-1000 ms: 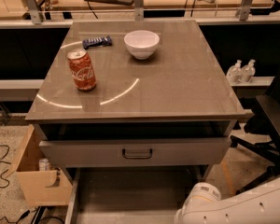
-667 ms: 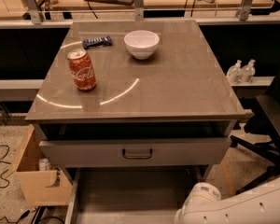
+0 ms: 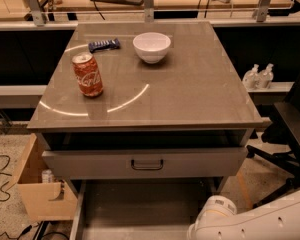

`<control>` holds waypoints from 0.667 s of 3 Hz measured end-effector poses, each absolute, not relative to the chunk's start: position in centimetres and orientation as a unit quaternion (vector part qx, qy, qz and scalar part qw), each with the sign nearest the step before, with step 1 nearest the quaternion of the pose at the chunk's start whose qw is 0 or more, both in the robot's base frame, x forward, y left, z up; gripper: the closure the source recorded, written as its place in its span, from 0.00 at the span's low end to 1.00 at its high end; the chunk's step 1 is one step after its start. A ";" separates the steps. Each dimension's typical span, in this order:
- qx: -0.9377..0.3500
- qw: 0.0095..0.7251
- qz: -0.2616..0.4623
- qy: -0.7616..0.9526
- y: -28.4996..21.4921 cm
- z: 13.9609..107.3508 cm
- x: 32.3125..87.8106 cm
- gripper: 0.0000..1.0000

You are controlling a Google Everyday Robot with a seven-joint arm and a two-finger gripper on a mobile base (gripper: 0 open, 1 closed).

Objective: Close middle drawer

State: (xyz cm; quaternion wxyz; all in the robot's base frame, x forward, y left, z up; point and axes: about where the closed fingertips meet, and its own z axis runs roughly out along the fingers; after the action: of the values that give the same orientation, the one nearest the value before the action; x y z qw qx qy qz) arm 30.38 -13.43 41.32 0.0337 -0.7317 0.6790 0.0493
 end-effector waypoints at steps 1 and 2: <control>-0.732 0.034 0.049 0.679 -13.4 41.3 30.4 0.59; -0.732 0.034 0.049 0.679 -13.4 41.3 30.4 0.36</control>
Offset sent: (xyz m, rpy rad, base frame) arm 0.0000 0.0000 0.0000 0.0000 0.0000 0.0000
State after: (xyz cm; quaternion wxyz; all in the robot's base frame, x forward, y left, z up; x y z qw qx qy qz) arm 30.38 -13.43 41.32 0.0337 -0.7318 0.6789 0.0493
